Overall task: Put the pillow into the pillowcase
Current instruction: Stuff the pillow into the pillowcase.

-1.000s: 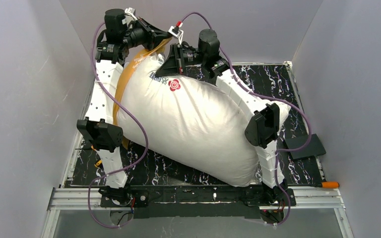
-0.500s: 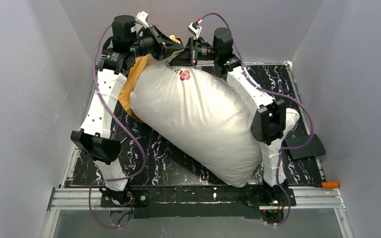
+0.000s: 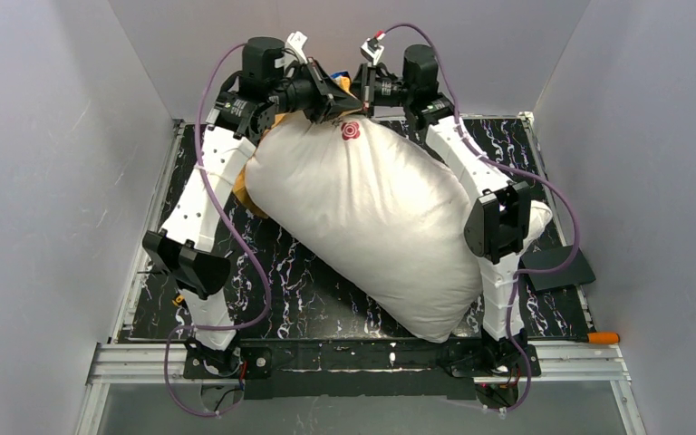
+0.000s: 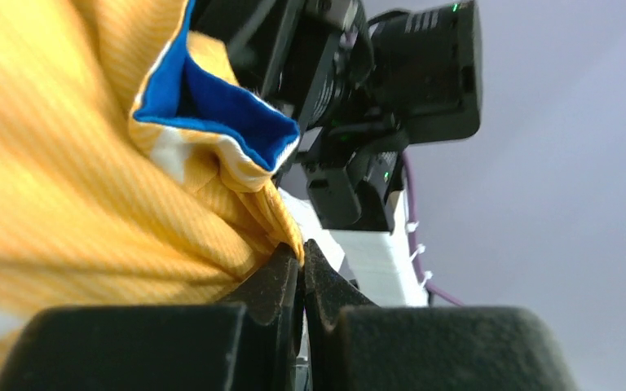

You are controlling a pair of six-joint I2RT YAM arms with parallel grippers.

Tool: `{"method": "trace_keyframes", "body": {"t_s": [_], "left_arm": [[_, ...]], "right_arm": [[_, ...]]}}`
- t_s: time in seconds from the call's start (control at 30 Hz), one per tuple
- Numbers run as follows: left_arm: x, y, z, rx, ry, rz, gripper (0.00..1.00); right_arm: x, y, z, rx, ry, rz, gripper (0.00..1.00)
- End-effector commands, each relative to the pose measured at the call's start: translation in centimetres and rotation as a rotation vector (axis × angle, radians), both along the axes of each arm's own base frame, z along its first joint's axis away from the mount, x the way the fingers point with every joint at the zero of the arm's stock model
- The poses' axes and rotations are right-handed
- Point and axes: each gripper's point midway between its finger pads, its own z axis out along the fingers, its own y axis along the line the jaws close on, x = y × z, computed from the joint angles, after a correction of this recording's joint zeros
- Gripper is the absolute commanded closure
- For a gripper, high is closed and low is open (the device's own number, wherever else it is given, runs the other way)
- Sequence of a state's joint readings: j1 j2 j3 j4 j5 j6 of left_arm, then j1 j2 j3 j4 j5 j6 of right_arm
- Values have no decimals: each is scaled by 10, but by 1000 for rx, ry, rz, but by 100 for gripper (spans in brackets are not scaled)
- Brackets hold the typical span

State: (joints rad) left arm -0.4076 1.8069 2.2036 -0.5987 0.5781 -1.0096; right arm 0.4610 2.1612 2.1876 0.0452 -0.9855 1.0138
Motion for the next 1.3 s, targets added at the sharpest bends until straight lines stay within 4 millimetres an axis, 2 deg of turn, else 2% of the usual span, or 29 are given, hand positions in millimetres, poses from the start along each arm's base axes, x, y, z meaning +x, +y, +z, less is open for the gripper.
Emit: {"method": "trace_keyframes", "body": {"t_s": [0.0, 0.1, 0.2, 0.37, 0.53, 0.63, 0.67, 0.73, 0.77, 0.87, 0.93, 1.03, 1.1, 1.2, 1.27], "left_arm": [[-119, -44, 41, -73, -52, -390, 100], [-134, -52, 29, -52, -24, -435, 100], [-134, -56, 24, -50, 6, -456, 100], [-126, -68, -19, -6, 212, -492, 100], [-101, -69, -87, 146, 348, -407, 100], [-85, -75, -101, 172, 359, -370, 100], [-79, -76, -97, 175, 330, -358, 95], [-64, -76, -82, 189, 215, -310, 76], [-57, -73, -71, 196, 148, -283, 63], [-34, -51, -43, 210, -6, -178, 28], [-27, -26, -27, 210, -59, -119, 3], [-23, 19, -24, 242, -74, -42, 2], [-23, 55, -36, 296, -59, 21, 2], [-27, 113, -71, 417, 17, 130, 2], [-34, 143, -101, 488, 91, 172, 2]], "right_arm": [[66, -47, 30, 66, 3, -326, 99], [83, -57, 25, 81, 62, -374, 99], [94, -60, 16, 83, 121, -404, 99], [93, -68, -35, 43, 282, -422, 99], [78, -93, -82, -29, 371, -463, 99], [74, -103, -105, -70, 409, -468, 99], [73, -105, -109, -84, 412, -470, 99], [75, -106, -118, -110, 417, -471, 99], [77, -106, -121, -116, 417, -471, 99], [84, -105, -124, -125, 414, -473, 99], [90, -105, -130, -142, 418, -477, 99], [97, -105, -131, -150, 403, -480, 99], [101, -106, -132, -149, 399, -484, 99], [102, -109, -137, -163, 418, -492, 99], [104, -111, -139, -167, 418, -496, 99]]}}
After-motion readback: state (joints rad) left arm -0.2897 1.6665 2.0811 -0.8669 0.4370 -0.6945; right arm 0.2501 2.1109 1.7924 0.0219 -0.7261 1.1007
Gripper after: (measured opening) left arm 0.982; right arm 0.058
